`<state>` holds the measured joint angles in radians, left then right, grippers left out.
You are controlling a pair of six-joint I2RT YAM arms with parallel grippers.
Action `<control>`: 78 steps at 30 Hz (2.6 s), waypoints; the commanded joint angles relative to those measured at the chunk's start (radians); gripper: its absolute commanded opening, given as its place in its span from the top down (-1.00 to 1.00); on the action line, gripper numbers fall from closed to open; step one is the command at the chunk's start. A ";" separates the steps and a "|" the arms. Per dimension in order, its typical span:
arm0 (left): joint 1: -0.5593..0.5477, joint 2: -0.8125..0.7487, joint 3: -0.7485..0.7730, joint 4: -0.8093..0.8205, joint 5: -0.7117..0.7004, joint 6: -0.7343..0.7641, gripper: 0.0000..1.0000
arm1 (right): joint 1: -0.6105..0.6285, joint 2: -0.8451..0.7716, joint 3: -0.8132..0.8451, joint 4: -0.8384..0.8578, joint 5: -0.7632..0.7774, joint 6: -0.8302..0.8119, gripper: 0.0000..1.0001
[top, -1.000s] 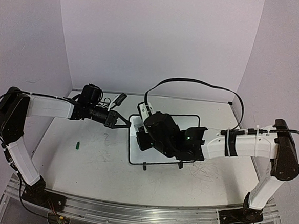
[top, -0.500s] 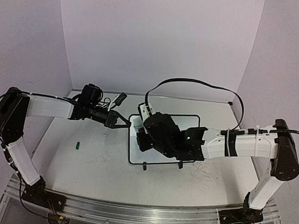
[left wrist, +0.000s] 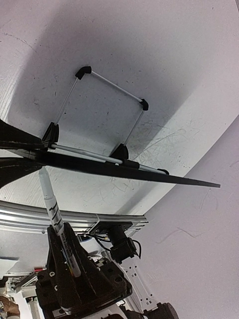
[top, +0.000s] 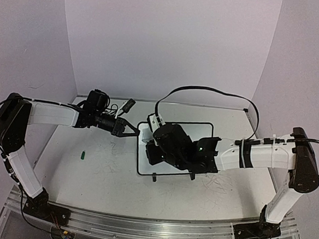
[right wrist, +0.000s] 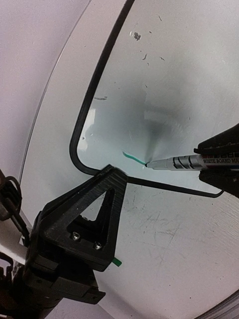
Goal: Write a sentence on the whiteboard
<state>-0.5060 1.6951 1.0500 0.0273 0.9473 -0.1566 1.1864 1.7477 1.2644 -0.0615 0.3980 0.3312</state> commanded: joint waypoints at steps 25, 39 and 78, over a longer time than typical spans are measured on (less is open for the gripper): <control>-0.003 -0.067 -0.017 0.003 0.026 -0.009 1.00 | -0.019 -0.076 -0.020 0.054 -0.012 0.028 1.00; -0.003 -0.058 -0.011 0.000 0.031 -0.008 1.00 | -0.026 -0.046 0.000 0.053 0.031 0.005 1.00; -0.003 -0.059 -0.008 -0.002 0.030 -0.006 1.00 | -0.006 0.004 0.017 0.030 0.000 0.041 1.00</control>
<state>-0.5095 1.6783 1.0382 0.0273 0.9348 -0.1532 1.1809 1.7336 1.2396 -0.0299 0.3775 0.3664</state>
